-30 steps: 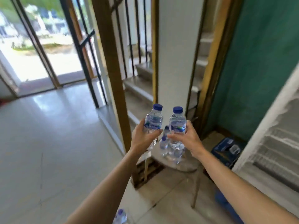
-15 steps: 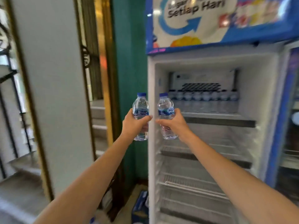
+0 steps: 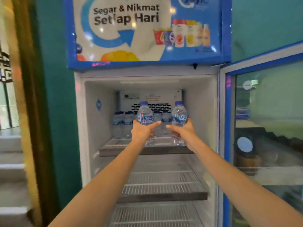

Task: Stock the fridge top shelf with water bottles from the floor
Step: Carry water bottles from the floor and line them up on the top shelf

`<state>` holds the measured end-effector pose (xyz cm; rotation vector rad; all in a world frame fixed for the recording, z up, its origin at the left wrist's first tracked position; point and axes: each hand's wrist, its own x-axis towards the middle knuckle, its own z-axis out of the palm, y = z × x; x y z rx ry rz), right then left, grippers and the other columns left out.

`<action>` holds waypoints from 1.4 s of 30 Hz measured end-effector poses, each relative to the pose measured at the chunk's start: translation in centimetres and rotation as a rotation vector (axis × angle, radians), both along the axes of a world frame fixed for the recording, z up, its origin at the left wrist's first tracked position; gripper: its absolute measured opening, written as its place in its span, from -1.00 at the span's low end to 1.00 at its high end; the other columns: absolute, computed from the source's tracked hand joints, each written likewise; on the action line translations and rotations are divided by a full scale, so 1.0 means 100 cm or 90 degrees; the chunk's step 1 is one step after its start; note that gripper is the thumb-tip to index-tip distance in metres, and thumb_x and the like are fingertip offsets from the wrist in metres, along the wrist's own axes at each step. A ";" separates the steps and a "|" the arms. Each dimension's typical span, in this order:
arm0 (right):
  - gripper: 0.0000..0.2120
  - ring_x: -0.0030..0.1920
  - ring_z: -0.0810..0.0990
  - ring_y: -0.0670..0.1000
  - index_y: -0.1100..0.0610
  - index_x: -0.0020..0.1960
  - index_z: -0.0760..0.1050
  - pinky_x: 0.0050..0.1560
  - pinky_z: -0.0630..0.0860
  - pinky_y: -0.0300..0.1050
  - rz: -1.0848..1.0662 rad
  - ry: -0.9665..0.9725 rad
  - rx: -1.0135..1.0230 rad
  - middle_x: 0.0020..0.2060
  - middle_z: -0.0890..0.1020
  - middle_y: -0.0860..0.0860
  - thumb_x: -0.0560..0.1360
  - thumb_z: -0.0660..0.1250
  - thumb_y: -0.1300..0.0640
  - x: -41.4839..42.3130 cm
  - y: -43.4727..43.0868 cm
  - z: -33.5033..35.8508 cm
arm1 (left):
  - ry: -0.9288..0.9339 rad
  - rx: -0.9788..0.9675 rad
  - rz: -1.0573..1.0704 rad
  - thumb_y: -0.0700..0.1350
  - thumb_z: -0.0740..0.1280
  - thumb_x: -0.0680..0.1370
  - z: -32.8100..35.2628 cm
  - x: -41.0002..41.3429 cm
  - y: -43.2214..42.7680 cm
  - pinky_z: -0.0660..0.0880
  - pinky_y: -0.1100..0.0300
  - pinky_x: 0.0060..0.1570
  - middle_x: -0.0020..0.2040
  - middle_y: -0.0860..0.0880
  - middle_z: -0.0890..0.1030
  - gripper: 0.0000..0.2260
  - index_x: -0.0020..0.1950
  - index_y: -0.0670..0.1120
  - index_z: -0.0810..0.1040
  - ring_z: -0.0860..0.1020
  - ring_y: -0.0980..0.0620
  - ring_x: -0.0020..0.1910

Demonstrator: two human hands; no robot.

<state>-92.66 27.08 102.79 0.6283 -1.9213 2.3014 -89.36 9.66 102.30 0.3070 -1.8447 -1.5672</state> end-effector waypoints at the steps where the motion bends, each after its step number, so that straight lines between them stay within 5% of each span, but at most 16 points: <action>1: -0.34 -0.06 0.64 0.06 0.13 0.26 0.30 -0.10 0.63 -0.08 -0.003 -0.011 -0.006 0.06 0.60 0.11 0.29 0.58 0.24 -0.012 0.002 -0.001 | -0.011 0.010 -0.025 0.40 0.55 -0.15 -0.005 -0.020 -0.003 0.62 -0.07 -0.03 0.06 -0.07 0.64 0.05 0.24 -0.03 0.40 0.65 -0.09 -0.03; 5: -0.35 -0.10 0.61 0.01 0.16 0.31 0.24 -0.31 0.50 -0.20 -0.018 -0.060 0.000 0.09 0.58 0.12 0.35 0.52 0.27 -0.056 0.002 -0.009 | -0.057 0.042 -0.128 0.21 0.64 0.02 -0.004 -0.058 0.002 0.61 0.01 0.00 0.26 -0.10 0.54 0.04 0.38 -0.11 0.33 0.58 -0.12 0.16; 10: -0.48 -0.28 0.57 -0.03 0.18 0.23 0.24 -0.48 0.45 -0.29 -0.057 -0.104 0.064 -0.14 0.57 0.11 0.40 0.40 0.42 -0.111 -0.010 -0.013 | -0.131 0.046 -0.254 -0.13 0.52 0.39 -0.008 -0.117 -0.010 0.59 0.25 -0.33 0.24 -0.14 0.53 -0.39 0.32 -0.20 0.30 0.59 -0.13 0.10; 13: -0.51 -0.25 0.57 -0.02 0.14 0.19 0.32 -0.45 0.44 -0.26 -0.086 -0.101 0.081 -0.08 0.59 0.12 0.37 0.41 0.44 -0.138 -0.020 -0.012 | -0.163 0.037 -0.268 -0.11 0.53 0.37 -0.021 -0.161 -0.018 0.57 -0.02 0.04 0.27 -0.15 0.52 -0.33 0.35 -0.20 0.26 0.61 -0.15 0.07; 18: -0.55 -0.14 0.59 0.09 0.22 0.13 0.43 -0.30 0.52 -0.17 -0.099 -0.079 0.037 -0.02 0.60 0.18 0.32 0.37 0.54 -0.186 -0.032 -0.026 | -0.143 0.021 -0.225 -0.07 0.55 0.24 -0.042 -0.221 -0.014 0.56 -0.12 0.12 0.28 -0.21 0.51 -0.19 0.40 -0.15 0.26 0.55 -0.22 0.16; 23: -0.54 -0.16 0.56 0.03 0.13 0.04 0.39 -0.29 0.53 -0.17 -0.069 -0.082 0.056 -0.08 0.58 0.11 0.33 0.30 0.60 -0.214 -0.036 -0.032 | -0.157 -0.032 -0.151 -0.08 0.54 0.37 -0.036 -0.238 -0.006 0.40 -0.08 0.34 0.46 -0.20 0.32 -0.12 0.53 -0.13 0.08 0.38 -0.19 0.39; 29: -0.62 -0.11 0.58 0.11 0.22 -0.01 0.55 -0.09 0.53 -0.07 0.000 -0.135 0.130 -0.12 0.62 0.17 0.33 0.29 0.60 -0.255 -0.038 -0.031 | -0.110 -0.073 -0.121 -0.10 0.53 0.38 -0.036 -0.258 0.006 0.39 0.04 0.32 0.41 -0.15 0.41 -0.21 0.49 -0.14 0.18 0.42 -0.12 0.35; 35: -0.72 -0.25 0.52 -0.04 0.21 -0.14 0.50 -0.35 0.41 -0.26 0.027 -0.188 0.195 -0.26 0.57 0.04 0.38 0.26 0.56 -0.281 -0.042 -0.027 | -0.122 -0.106 -0.082 -0.05 0.46 0.46 -0.047 -0.271 0.018 0.36 0.04 0.29 0.47 -0.18 0.30 -0.16 0.55 -0.08 -0.02 0.35 -0.15 0.40; 37: -0.67 -0.24 0.54 -0.05 0.21 -0.02 0.51 -0.37 0.43 -0.27 0.036 -0.175 0.199 -0.24 0.59 0.05 0.36 0.27 0.57 -0.287 -0.043 -0.028 | -0.150 -0.136 -0.068 -0.04 0.42 0.49 -0.047 -0.272 0.019 0.38 0.04 0.25 0.45 -0.20 0.32 -0.18 0.55 -0.10 -0.06 0.38 -0.16 0.37; 42: -0.52 -0.05 0.62 0.13 0.28 0.15 0.56 0.00 0.60 0.02 0.088 -0.157 0.192 -0.03 0.66 0.22 0.29 0.34 0.58 -0.300 -0.038 -0.033 | -0.225 -0.234 -0.055 -0.11 0.39 0.52 -0.050 -0.269 0.018 0.44 0.13 0.14 0.35 -0.20 0.39 -0.30 0.47 -0.24 0.02 0.46 -0.14 0.27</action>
